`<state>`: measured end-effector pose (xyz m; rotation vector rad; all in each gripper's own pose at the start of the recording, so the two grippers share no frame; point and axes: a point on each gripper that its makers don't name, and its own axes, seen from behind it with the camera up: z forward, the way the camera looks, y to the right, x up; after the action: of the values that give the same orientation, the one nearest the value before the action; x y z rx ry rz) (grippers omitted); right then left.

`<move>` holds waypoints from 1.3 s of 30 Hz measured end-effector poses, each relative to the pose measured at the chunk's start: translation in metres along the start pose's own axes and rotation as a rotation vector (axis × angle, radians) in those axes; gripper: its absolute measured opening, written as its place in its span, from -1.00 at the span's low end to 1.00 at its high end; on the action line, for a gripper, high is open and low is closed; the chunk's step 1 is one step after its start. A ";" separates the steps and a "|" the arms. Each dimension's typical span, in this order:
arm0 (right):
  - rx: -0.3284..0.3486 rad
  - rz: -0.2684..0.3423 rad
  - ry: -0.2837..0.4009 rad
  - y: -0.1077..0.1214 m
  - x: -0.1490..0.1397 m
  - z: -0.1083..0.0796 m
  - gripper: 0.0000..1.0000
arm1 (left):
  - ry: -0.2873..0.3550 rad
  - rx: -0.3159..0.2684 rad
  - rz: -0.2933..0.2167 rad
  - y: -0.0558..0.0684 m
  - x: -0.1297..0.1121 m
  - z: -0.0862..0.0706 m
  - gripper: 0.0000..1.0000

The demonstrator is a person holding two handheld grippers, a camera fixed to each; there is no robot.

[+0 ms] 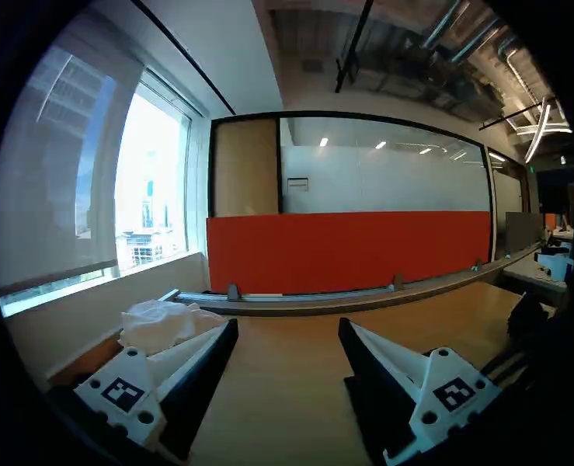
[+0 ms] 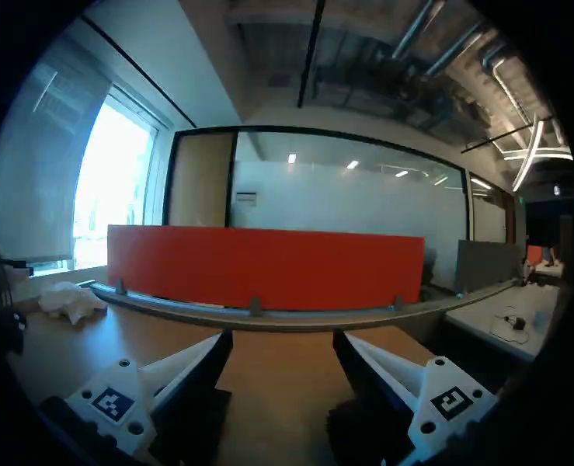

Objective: Fold towel

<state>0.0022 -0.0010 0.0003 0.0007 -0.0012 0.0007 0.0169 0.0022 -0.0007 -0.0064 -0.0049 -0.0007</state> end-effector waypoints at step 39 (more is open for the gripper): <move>0.355 -0.190 -0.147 -0.073 0.064 0.008 1.00 | -0.160 -0.298 0.124 0.067 0.055 0.007 0.91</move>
<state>0.0667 -0.0741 0.0082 0.3562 -0.1477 -0.1896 0.0720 0.0691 0.0066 -0.3048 -0.1642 0.1235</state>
